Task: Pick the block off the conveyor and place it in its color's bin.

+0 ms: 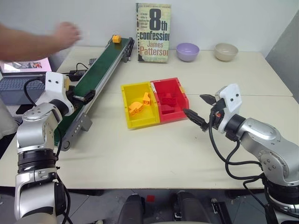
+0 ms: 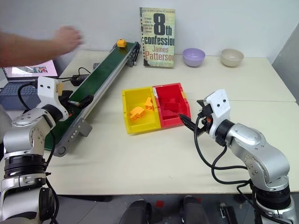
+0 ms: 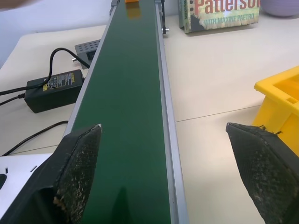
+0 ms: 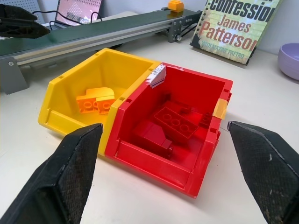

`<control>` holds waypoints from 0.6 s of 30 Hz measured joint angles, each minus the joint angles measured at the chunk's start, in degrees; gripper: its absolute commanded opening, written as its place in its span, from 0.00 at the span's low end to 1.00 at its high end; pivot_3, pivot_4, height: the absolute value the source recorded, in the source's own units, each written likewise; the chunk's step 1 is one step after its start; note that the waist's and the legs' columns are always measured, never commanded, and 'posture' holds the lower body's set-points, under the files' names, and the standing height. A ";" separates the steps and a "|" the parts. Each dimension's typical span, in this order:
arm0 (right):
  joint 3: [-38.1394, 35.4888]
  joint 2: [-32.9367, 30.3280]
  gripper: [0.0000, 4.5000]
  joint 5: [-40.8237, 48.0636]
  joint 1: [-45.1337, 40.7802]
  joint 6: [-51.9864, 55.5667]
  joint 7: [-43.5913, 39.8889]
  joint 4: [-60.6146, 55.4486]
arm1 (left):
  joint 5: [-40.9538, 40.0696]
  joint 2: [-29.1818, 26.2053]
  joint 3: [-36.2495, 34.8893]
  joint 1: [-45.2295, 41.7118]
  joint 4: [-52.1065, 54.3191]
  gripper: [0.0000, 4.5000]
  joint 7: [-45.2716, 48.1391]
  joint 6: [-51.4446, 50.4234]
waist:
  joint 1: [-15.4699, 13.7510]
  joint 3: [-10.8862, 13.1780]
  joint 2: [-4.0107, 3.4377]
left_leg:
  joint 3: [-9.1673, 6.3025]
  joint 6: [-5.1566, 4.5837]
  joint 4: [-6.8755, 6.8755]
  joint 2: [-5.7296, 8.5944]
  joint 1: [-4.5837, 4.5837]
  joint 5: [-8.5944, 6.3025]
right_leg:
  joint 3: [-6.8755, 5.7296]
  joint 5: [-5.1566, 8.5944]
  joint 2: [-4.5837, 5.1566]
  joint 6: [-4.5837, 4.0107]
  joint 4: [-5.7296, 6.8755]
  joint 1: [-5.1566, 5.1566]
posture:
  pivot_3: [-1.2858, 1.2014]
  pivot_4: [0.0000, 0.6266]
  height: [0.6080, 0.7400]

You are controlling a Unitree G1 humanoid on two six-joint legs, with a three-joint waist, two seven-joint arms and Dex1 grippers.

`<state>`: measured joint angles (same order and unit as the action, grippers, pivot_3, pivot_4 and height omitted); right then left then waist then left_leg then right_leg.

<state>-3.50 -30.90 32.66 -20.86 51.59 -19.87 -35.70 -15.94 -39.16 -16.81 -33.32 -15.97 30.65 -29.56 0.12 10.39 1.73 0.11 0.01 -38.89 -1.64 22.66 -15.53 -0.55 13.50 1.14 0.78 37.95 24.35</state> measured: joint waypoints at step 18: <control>0.11 -0.59 1.00 0.13 -2.71 -1.25 -2.75 2.05 | -0.45 0.26 -2.61 1.33 1.02 0.98 -4.61 0.03 | 0.00 0.00 0.00 | -0.01 0.00 0.00 -0.01 -0.01 0.00 | 0.00 0.00 0.00 0.00 0.00 0.00 | 0.52 0.24 1.00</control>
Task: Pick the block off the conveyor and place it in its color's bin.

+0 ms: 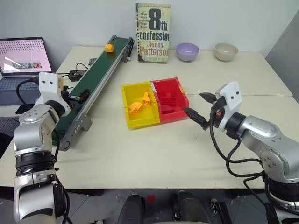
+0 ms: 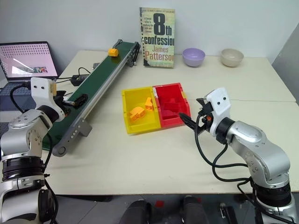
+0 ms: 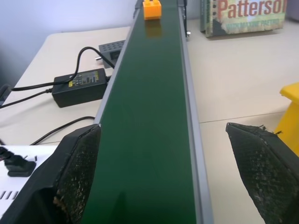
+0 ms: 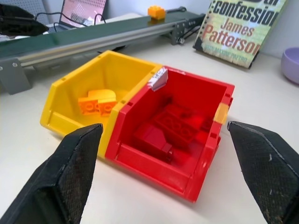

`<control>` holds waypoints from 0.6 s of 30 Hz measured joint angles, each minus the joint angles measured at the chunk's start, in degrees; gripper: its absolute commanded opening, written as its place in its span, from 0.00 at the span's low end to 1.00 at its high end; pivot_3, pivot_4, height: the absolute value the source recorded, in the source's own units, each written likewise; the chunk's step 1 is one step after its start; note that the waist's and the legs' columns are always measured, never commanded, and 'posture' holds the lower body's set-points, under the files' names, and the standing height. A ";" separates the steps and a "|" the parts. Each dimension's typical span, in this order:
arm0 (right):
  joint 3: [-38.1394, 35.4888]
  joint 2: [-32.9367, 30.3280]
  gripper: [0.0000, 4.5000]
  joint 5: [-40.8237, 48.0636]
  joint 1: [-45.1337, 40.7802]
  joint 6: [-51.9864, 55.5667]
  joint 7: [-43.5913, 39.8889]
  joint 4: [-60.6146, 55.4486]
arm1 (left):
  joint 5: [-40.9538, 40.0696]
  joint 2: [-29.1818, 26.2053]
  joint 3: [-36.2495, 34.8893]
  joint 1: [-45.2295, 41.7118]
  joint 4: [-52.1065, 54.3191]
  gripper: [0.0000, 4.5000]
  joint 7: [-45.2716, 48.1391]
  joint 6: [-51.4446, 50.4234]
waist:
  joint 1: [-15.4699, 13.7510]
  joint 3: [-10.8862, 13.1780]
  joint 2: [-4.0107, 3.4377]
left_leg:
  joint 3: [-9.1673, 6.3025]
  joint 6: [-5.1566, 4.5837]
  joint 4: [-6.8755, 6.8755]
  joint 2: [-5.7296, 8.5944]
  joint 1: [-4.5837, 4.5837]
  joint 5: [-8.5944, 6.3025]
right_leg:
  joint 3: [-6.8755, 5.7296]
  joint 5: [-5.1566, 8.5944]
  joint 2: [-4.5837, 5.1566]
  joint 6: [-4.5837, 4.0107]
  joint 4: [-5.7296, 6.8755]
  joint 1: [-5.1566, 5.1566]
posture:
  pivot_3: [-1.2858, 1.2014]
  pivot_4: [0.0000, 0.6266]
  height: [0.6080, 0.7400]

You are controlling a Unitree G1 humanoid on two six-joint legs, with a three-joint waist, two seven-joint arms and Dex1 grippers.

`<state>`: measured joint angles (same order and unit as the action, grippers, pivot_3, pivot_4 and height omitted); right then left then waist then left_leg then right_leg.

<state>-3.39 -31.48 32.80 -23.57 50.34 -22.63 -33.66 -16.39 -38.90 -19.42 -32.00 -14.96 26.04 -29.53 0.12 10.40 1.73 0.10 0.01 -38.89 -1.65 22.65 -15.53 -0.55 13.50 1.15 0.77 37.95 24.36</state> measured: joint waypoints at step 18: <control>2.42 3.10 1.00 6.72 -10.68 -2.50 -10.84 5.24 | -1.04 1.04 -1.14 -1.35 -1.47 0.98 -1.69 2.12 | -0.03 0.00 0.00 | -0.08 0.00 0.02 0.00 0.06 0.00 | -0.01 -0.01 0.10 -0.02 -0.01 0.01 | 0.52 0.24 1.00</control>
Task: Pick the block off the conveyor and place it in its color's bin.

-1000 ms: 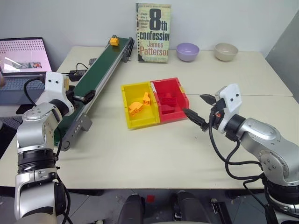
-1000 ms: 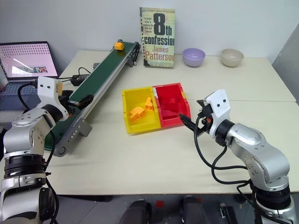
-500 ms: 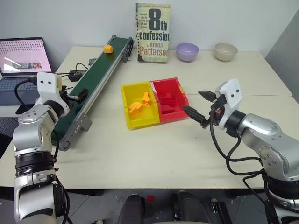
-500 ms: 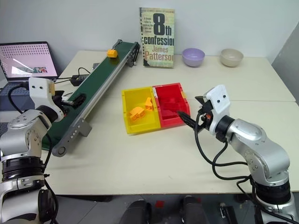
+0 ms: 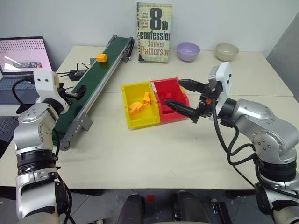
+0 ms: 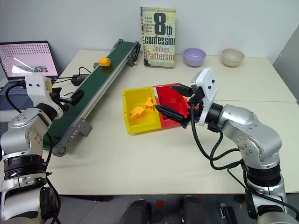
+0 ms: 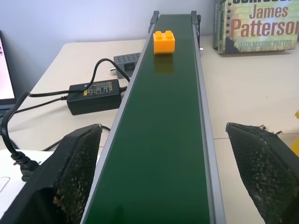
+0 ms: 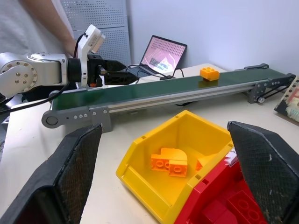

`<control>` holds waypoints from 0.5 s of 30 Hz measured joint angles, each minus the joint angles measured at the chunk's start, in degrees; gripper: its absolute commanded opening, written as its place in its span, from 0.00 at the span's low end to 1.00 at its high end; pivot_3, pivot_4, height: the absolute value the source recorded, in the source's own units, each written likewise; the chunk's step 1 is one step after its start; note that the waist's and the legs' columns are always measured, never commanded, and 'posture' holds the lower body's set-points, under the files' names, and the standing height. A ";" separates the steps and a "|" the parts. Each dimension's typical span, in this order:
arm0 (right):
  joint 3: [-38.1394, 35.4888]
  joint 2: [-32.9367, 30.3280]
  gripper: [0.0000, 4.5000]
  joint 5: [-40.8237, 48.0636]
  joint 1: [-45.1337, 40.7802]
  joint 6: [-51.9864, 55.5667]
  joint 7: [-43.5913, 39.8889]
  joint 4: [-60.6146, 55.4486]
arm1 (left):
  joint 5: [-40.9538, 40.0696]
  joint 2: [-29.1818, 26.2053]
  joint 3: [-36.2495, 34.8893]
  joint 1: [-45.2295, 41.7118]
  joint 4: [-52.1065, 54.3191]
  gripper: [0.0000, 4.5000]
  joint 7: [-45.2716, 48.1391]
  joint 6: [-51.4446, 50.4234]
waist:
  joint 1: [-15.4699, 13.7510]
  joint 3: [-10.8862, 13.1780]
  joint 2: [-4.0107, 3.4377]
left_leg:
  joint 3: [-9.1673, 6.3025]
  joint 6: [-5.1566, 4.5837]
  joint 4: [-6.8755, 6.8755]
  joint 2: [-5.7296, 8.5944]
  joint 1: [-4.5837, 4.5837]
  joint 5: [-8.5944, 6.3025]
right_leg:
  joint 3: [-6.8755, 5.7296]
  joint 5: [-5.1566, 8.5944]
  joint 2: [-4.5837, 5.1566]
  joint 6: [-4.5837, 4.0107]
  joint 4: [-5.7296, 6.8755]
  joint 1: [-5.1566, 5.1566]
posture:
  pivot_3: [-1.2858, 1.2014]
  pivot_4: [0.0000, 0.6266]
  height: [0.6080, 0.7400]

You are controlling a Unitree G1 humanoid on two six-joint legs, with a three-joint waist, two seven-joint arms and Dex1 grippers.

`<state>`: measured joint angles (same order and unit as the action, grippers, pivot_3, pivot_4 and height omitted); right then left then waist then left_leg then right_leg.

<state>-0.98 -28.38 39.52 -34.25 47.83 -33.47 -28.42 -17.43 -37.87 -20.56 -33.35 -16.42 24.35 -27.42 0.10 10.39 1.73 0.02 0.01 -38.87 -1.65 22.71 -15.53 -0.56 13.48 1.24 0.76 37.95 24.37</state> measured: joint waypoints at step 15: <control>-0.03 -0.41 1.00 2.31 0.29 0.35 -0.31 -0.98 | 0.99 0.00 1.20 -1.30 -4.77 0.98 -0.07 0.59 | 0.02 0.00 0.00 | 0.02 0.00 0.00 0.00 -0.01 0.00 | -0.01 0.00 -0.01 0.00 0.00 0.00 | 0.52 0.24 1.00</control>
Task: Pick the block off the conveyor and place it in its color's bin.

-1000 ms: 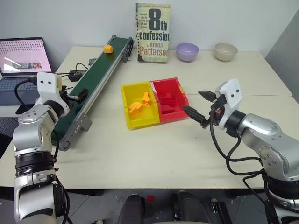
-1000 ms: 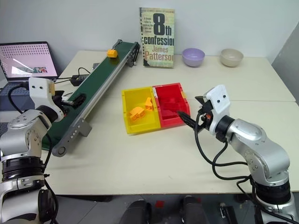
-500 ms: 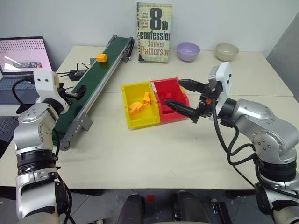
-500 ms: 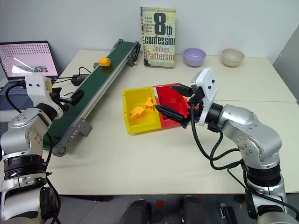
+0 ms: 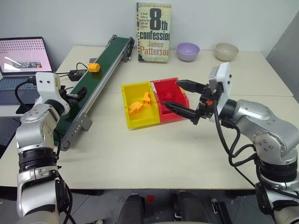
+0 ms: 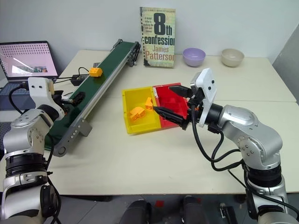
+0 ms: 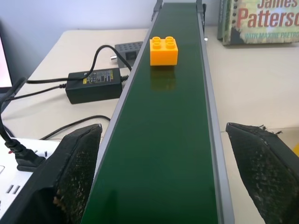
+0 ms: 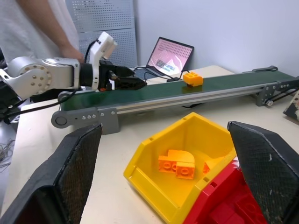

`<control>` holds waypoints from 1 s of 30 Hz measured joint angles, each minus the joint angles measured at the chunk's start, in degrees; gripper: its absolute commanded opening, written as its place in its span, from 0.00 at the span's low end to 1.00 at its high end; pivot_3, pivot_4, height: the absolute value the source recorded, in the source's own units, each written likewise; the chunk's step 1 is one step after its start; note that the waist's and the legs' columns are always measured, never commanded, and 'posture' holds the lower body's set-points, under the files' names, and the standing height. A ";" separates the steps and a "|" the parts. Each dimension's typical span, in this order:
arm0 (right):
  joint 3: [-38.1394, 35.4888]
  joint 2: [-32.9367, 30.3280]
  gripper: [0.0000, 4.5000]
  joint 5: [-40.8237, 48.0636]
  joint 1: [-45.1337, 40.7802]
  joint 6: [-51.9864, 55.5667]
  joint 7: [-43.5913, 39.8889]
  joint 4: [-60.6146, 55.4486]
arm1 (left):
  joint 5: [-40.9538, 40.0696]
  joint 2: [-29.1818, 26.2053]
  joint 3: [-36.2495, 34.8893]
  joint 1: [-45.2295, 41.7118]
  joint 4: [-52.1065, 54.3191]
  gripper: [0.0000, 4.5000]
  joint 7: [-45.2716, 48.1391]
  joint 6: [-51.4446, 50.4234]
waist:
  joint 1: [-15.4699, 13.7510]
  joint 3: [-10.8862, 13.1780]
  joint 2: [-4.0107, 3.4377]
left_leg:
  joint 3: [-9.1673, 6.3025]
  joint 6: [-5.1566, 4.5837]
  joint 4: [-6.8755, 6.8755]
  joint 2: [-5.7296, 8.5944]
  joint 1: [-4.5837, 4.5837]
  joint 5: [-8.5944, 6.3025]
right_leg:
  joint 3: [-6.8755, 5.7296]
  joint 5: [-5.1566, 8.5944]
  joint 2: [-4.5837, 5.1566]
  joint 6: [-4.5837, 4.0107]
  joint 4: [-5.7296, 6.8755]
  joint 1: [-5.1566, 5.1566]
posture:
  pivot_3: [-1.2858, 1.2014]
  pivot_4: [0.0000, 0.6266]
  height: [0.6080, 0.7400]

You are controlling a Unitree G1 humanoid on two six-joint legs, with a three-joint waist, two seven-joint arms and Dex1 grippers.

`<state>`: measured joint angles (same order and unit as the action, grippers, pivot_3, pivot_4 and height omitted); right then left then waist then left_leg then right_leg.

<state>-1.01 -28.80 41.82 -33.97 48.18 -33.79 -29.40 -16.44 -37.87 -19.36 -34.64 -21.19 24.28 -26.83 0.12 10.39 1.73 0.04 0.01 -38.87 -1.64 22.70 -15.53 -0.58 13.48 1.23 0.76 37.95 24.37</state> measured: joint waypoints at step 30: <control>-0.02 -2.72 1.00 4.59 1.04 1.23 0.17 -3.02 | 2.26 0.02 1.63 -2.07 -6.65 0.83 -0.40 2.00 | -0.01 0.00 0.00 | -0.03 0.00 0.00 -0.02 0.01 0.00 | 0.00 0.00 0.01 0.00 0.00 0.00 | 0.52 0.24 1.00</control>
<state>-1.03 -31.51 46.41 -32.92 49.41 -33.62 -32.42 -14.19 -37.85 -17.74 -36.71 -27.84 23.88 -24.83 0.11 10.39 1.73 0.00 0.01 -38.87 -1.66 22.71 -15.53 -0.58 13.48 1.25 0.76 37.94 24.37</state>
